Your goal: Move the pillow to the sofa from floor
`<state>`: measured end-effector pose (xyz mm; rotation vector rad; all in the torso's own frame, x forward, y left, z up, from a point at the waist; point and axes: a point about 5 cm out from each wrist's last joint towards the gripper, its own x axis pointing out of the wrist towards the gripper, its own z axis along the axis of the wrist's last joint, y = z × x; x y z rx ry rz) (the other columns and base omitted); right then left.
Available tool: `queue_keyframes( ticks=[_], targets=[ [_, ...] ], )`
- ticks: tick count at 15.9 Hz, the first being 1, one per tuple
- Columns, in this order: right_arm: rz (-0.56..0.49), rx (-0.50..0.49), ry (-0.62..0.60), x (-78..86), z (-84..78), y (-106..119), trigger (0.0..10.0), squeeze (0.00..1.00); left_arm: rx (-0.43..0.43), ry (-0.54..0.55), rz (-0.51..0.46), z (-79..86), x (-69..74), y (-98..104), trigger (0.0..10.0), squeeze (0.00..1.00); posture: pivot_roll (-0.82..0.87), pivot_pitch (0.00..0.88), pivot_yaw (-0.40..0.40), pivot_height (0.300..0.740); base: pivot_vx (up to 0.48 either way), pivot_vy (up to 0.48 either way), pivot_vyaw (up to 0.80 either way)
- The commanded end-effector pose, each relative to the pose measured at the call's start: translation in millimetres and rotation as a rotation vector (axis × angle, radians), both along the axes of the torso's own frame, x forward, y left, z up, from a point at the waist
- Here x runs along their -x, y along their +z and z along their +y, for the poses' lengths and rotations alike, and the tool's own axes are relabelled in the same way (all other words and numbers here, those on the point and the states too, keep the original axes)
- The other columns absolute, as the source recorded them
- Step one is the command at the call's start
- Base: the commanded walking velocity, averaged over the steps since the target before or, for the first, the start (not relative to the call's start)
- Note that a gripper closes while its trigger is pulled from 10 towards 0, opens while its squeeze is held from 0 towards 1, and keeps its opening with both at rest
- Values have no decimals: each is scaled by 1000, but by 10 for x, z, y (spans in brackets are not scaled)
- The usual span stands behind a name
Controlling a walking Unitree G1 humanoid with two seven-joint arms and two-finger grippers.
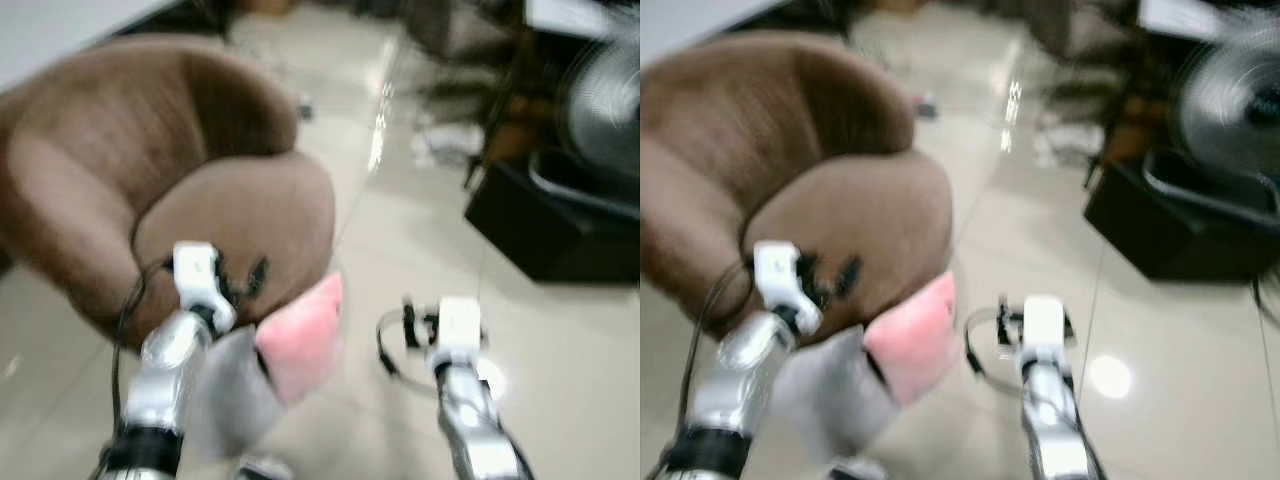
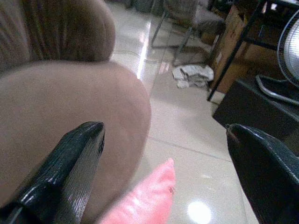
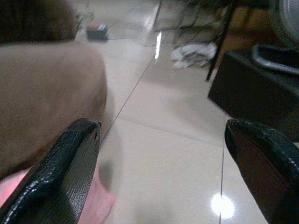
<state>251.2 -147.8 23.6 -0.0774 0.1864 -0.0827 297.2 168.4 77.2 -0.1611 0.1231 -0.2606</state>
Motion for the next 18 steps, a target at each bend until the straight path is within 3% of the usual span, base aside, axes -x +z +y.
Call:
queue_keyframes(
  ticks=[1,6,18],
  targets=[
    [54,5,-24,111,-68,-119,10000,0,-6,-25,-1,-82,12,-2,10000,0,24,68,20,740,0,0,0],
    [56,5,-20,99,-62,-120,10000,0,2,-37,-3,-104,13,5,10000,0,29,68,21,740,0,52,0],
    [71,5,1,80,-36,-156,10000,0,-37,-79,5,-150,36,-13,10000,0,39,55,16,740,0,479,0]
  ],
)
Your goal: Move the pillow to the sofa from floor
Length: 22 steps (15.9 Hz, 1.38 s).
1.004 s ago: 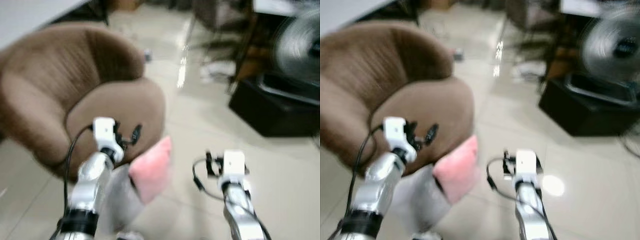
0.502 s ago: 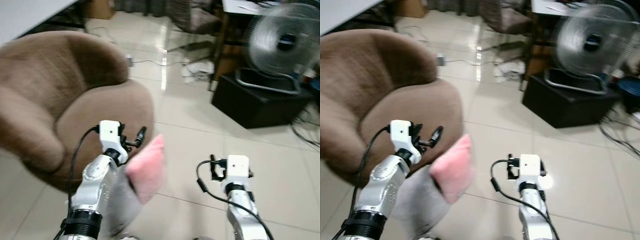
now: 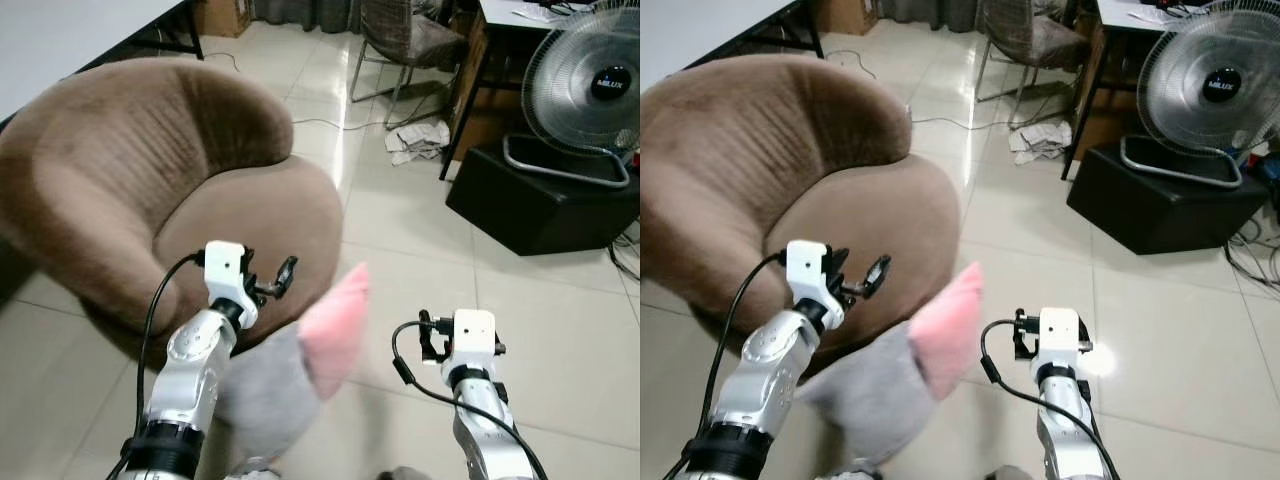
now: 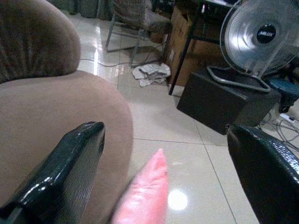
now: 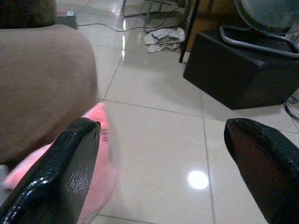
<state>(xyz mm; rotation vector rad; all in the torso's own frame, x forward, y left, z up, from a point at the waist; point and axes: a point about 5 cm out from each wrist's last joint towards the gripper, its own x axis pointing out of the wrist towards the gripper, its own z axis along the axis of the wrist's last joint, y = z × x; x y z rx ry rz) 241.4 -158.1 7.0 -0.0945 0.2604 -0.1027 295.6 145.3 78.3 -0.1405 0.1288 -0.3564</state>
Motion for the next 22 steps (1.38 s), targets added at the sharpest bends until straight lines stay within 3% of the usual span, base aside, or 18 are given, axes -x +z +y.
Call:
queue_keyframes(
  ticks=[1,6,10,13,17,22],
  targets=[
    [-3,-12,23,-19,69,10,10000,0,-21,10,14,79,27,-29,10000,0,40,53,15,740,0,0,0],
    [4,-12,26,-21,71,-12,10000,0,-33,-13,3,69,50,-32,10000,0,43,39,17,740,0,0,0],
    [4,-12,31,-27,87,-13,10000,0,-25,-35,6,51,67,-32,10000,0,45,39,18,740,0,480,0],
    [-5,-15,39,-28,109,-6,10000,0,-132,-46,26,64,50,-95,10000,0,44,39,21,740,0,160,0],
    [-65,-13,67,-48,147,70,10000,0,-123,-40,23,67,33,-85,10000,0,37,42,28,740,0,0,0],
    [-18,-16,54,-35,164,18,10000,0,-145,-44,17,75,26,-83,10000,0,37,48,32,702,0,0,0]
  ],
)
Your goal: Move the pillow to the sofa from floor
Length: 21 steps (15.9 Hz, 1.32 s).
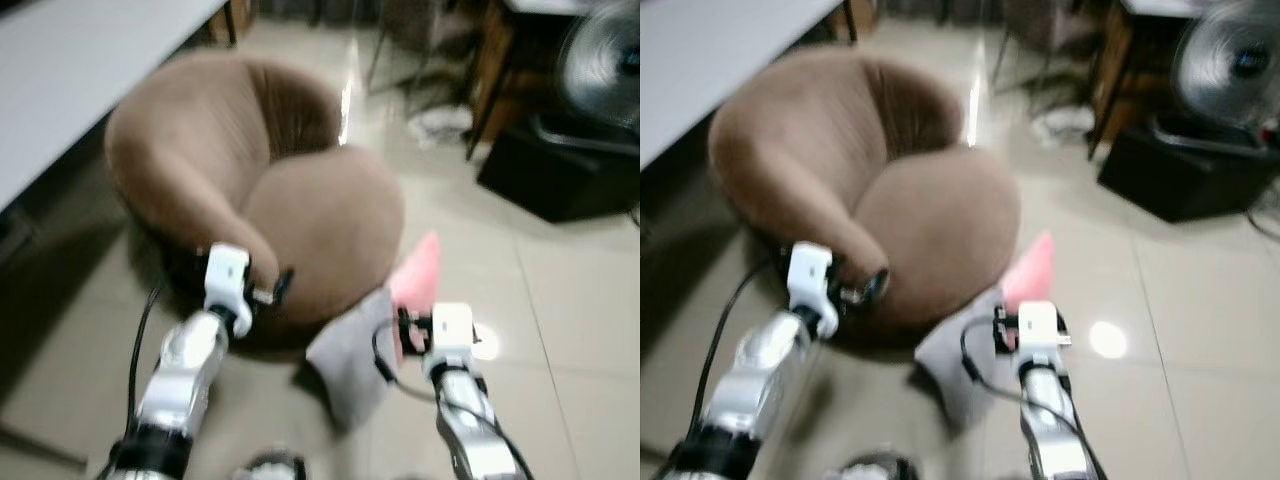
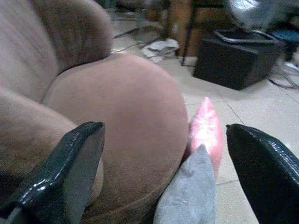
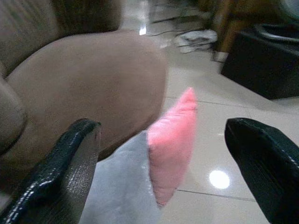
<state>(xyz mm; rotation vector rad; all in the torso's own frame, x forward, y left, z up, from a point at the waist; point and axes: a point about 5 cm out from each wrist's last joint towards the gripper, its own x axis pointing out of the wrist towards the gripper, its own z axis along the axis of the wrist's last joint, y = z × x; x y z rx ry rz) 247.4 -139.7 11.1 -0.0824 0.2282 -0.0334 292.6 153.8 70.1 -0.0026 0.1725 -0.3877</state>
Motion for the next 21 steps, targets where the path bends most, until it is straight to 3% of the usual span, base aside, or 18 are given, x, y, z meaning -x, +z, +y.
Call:
queue_keyframes(
  ticks=[1,2,3,6,21],
  targets=[
    [-7,-61,55,21,80,26,10000,8,-10,-22,1,5,17,-17,10000,0,37,49,35,688,0,0,0],
    [-20,-71,120,26,157,65,10000,86,-26,-37,3,29,33,-38,10000,0,31,50,36,678,0,0,0],
    [-23,-59,138,30,176,75,10000,86,-37,-37,6,45,36,-49,10000,0,31,50,36,674,0,0,0],
    [-12,-53,121,61,143,52,10000,0,-54,-43,13,54,14,-65,10000,0,26,52,40,650,0,0,0],
    [19,-64,125,88,186,30,10000,0,-56,-55,17,23,26,-103,10000,0,25,57,48,499,0,0,0]
  ],
)
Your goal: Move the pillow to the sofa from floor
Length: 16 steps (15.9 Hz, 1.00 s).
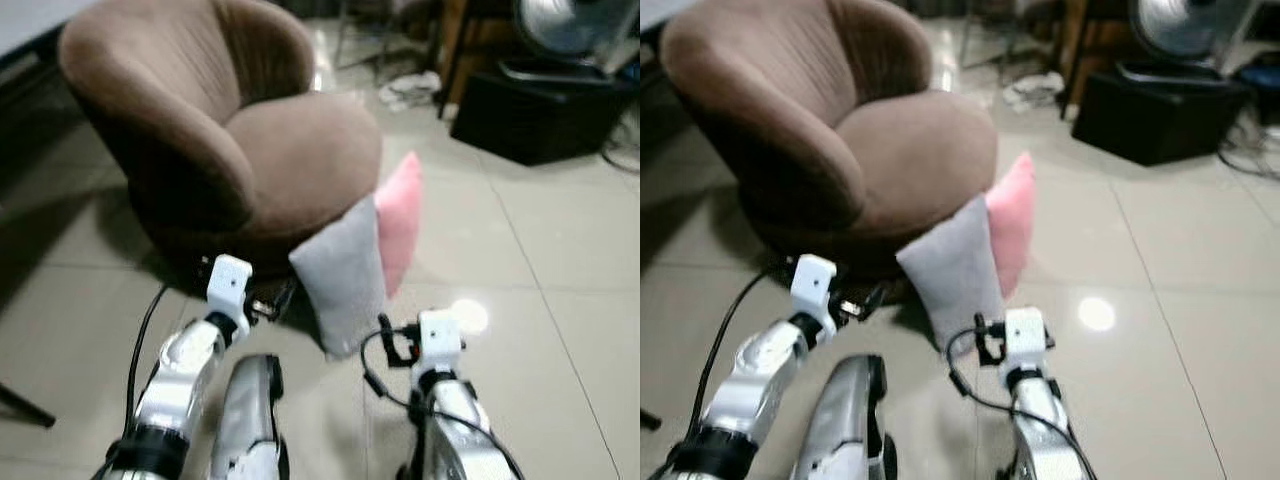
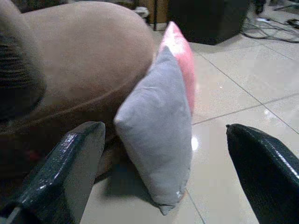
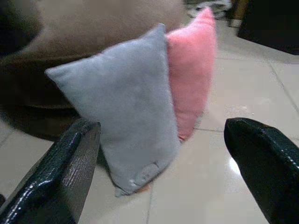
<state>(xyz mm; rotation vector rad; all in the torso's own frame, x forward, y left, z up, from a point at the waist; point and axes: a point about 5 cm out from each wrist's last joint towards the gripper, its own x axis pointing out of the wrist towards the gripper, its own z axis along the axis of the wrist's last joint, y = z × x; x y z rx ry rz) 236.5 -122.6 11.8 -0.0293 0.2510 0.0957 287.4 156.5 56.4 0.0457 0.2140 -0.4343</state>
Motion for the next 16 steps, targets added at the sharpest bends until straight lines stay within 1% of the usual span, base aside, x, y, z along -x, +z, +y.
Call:
queue_keyframes(
  ticks=[1,3,4,5,8,11,12,13,14,15,16],
  targets=[
    [-8,5,4,-21,15,21,10000,0,-10,-8,-17,-5,-27,36,10000,0,26,56,48,489,0,0,0],
    [-4,-8,-1,-16,20,10,10000,0,-11,-7,-14,-6,-30,30,10000,0,26,53,48,465,0,0,0],
    [-4,-22,-16,-18,9,9,10000,0,-25,-7,-13,-4,-36,28,10000,0,26,53,48,450,0,0,0],
    [5,-13,-26,-17,-8,-2,10000,0,-36,-10,-19,0,-43,32,10000,0,26,51,49,442,0,0,469],
    [1,8,-22,-28,-21,-3,10000,0,-57,-8,-47,-1,-72,61,10000,0,24,46,49,442,0,0,0],
    [-23,17,-64,-89,-56,50,10000,0,-18,39,-115,6,-91,152,10000,0,28,48,41,442,0,0,0],
    [-40,18,-79,-100,-71,78,10000,0,-12,71,-121,39,-77,155,10000,0,37,53,26,442,0,0,0],
    [-73,21,-108,-121,-99,135,10000,0,14,114,-133,83,-53,173,10000,0,47,59,15,442,0,0,0],
    [-130,9,-139,-151,-124,235,10000,0,14,200,-99,155,-4,146,10000,0,58,62,-1,442,0,0,0],
    [-176,-8,-156,-170,-146,325,10000,0,51,257,-102,195,58,136,10000,0,74,69,-22,442,0,0,0],
    [-173,-3,-128,-174,-142,337,10000,0,86,300,-108,225,141,117,10000,0,89,75,-46,442,0,0,0]
  ],
)
